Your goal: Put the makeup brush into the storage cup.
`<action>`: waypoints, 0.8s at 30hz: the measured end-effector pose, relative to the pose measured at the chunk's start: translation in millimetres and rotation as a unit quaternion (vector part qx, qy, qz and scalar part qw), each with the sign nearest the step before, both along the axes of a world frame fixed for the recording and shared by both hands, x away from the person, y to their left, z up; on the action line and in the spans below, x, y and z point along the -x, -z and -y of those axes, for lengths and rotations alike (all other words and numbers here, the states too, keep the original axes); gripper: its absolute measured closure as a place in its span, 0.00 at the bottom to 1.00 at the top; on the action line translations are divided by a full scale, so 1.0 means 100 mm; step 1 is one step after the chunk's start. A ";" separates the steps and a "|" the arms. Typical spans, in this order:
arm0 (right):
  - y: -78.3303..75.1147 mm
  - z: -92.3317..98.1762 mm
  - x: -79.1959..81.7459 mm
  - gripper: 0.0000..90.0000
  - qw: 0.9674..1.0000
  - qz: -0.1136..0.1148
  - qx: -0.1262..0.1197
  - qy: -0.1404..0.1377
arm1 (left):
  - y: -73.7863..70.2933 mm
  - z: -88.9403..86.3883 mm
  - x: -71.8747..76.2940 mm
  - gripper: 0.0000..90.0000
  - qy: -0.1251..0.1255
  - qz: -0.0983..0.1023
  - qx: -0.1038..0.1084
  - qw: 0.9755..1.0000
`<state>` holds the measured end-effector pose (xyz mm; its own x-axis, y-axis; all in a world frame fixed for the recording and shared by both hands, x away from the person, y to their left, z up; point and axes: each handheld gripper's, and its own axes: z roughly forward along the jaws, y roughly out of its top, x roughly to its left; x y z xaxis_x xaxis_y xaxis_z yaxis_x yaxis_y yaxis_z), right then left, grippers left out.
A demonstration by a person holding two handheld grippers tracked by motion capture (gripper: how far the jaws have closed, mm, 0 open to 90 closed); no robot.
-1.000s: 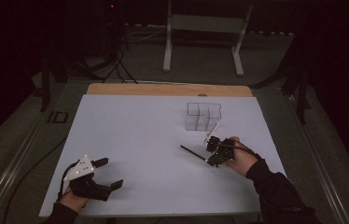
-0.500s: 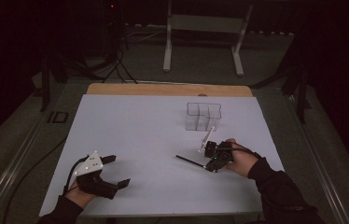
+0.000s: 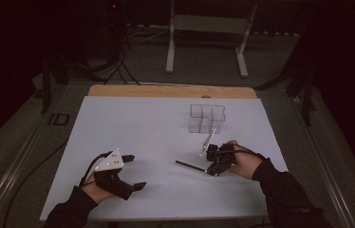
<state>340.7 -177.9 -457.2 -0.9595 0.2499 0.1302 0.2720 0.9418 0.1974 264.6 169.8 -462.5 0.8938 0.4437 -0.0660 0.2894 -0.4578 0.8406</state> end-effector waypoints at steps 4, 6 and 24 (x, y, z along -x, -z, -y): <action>-0.02 -0.03 0.01 0.93 1.000 -0.001 -0.001 -0.009 | -0.06 0.09 -0.07 0.01 0.015 0.011 -0.016 1.000; -0.03 -0.04 0.01 0.93 1.000 -0.005 0.001 -0.012 | -0.07 0.13 -0.11 0.01 0.020 0.015 -0.021 0.999; -0.09 -0.20 0.05 0.93 0.999 -0.012 -0.001 -0.034 | -0.05 0.54 -0.34 0.03 0.082 0.047 -0.049 0.994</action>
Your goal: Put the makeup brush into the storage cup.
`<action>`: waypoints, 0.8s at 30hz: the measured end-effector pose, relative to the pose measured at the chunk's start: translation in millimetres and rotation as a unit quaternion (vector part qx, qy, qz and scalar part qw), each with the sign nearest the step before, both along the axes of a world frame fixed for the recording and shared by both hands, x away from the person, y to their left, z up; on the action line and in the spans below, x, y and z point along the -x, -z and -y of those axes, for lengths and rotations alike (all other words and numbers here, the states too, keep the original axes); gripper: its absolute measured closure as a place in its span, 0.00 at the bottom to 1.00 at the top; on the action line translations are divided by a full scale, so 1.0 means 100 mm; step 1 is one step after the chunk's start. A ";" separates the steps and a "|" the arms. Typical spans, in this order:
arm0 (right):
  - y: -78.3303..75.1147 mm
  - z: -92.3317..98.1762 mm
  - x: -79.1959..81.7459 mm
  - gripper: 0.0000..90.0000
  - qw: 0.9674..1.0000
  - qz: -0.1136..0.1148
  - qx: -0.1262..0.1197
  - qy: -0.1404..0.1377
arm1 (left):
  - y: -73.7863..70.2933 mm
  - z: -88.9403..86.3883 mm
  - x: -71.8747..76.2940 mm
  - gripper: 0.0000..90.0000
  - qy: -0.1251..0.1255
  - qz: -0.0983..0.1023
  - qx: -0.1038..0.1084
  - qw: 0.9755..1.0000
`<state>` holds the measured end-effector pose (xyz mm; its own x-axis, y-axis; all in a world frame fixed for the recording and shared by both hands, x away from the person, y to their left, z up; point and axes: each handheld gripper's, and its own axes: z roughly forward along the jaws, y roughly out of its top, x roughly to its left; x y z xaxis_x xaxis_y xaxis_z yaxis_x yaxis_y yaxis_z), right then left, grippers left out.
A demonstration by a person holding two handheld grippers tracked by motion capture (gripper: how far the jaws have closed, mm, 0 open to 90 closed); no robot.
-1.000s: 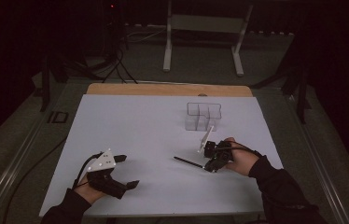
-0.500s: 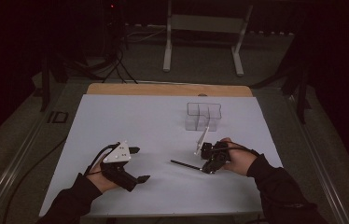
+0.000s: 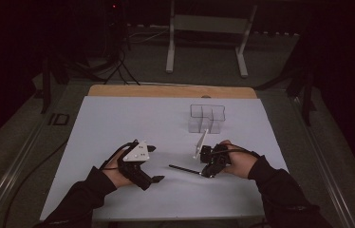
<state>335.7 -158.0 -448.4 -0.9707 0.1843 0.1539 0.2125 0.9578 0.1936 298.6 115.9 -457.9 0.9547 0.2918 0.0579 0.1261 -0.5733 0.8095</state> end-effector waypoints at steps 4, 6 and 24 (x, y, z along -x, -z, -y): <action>-0.02 -0.02 0.01 0.93 1.000 -0.001 0.001 -0.003 | 0.03 0.03 -0.08 0.04 0.011 -0.003 -0.007 1.000; -0.02 -0.03 0.02 0.93 1.000 -0.001 -0.001 -0.006 | 0.05 0.04 -0.11 0.08 0.023 -0.006 -0.011 1.000; -0.01 -0.12 0.03 0.93 1.000 -0.006 0.003 -0.019 | 0.20 0.35 -0.20 0.50 0.111 0.024 -0.127 0.985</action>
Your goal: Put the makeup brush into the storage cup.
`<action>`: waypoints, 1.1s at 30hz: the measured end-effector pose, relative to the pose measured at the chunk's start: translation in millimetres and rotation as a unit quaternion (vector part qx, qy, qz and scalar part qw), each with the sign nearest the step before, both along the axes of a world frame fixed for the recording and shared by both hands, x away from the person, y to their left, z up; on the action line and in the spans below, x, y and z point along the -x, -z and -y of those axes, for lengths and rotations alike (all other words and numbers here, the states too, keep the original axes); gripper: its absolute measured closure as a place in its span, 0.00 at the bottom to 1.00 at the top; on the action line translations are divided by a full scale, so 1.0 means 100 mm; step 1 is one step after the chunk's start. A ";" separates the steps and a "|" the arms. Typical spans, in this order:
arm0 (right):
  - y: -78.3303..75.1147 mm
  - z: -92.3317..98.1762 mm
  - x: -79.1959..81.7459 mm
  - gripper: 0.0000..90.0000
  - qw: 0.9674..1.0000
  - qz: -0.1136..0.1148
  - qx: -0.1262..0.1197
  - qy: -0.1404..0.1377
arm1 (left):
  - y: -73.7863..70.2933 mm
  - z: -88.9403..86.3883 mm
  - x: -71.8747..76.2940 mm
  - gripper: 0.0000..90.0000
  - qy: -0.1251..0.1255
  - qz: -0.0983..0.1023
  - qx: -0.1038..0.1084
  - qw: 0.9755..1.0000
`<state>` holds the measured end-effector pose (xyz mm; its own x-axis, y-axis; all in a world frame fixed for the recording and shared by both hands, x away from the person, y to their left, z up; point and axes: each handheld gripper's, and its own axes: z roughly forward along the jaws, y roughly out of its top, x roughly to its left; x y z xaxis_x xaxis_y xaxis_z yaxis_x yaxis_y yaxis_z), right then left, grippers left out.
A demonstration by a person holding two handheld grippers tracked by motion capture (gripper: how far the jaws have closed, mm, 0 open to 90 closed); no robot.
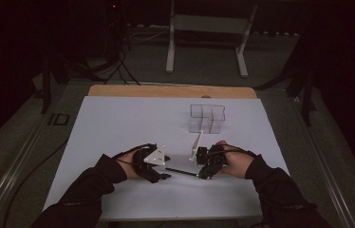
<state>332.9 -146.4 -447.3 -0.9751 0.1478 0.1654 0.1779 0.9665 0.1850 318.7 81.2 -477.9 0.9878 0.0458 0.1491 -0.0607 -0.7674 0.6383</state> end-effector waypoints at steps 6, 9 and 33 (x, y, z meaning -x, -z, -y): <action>0.01 -0.02 0.00 0.93 1.000 -0.001 0.002 -0.003 | 0.03 0.12 0.04 0.66 0.020 0.035 -0.050 0.998; 0.01 -0.02 0.00 0.93 1.000 0.000 0.002 -0.003 | 0.04 0.15 0.06 0.72 0.023 0.046 -0.065 0.997; 0.02 -0.06 0.01 0.93 1.000 0.007 -0.005 -0.010 | -0.01 0.25 0.07 0.94 0.085 0.070 -0.103 0.989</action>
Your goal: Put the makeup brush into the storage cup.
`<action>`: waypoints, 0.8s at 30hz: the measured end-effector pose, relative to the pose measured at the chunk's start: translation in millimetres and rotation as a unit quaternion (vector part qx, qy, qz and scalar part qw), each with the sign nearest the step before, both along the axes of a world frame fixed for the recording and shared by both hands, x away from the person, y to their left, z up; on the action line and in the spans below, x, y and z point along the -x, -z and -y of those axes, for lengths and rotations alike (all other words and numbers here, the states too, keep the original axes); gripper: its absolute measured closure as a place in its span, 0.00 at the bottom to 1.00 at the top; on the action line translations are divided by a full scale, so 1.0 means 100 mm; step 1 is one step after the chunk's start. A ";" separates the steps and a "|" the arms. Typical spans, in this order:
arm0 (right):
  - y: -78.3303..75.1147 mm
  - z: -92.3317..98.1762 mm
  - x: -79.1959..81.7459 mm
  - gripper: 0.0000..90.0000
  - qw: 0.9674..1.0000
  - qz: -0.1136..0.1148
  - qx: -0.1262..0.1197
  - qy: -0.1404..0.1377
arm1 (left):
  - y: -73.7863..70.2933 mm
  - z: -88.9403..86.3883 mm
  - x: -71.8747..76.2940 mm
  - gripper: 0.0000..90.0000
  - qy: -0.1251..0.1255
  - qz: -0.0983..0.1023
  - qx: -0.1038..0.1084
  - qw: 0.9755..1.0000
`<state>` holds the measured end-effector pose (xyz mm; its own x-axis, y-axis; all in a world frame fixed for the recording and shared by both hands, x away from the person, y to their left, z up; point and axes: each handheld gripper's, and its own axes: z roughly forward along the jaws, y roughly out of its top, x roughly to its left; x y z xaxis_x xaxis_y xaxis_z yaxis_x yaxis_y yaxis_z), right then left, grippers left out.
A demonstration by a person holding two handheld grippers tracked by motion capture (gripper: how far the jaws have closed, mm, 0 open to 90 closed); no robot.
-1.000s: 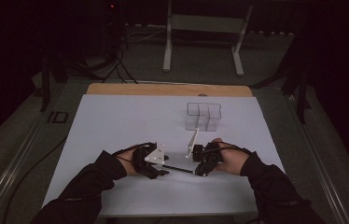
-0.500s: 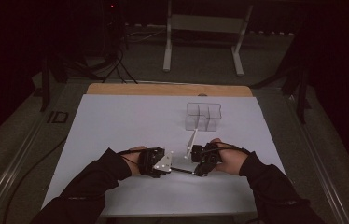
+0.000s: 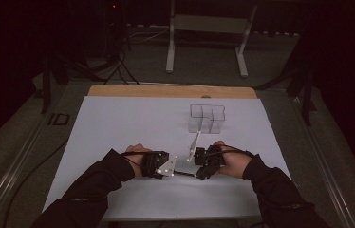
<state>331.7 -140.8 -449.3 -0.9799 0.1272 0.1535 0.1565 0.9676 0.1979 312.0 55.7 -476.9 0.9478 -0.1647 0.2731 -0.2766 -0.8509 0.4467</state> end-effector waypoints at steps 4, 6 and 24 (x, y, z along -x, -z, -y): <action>0.00 0.00 0.03 0.83 1.000 0.022 -0.011 0.001 | -0.03 -0.01 0.00 0.94 -0.013 -0.001 -0.002 1.000; -0.02 0.02 0.03 0.72 0.999 0.027 -0.018 0.009 | -0.04 -0.01 -0.01 0.94 -0.022 -0.004 -0.001 1.000; -0.39 0.30 0.09 0.40 0.978 0.133 -0.141 0.080 | -0.11 -0.14 0.01 0.94 -0.131 -0.066 0.024 0.989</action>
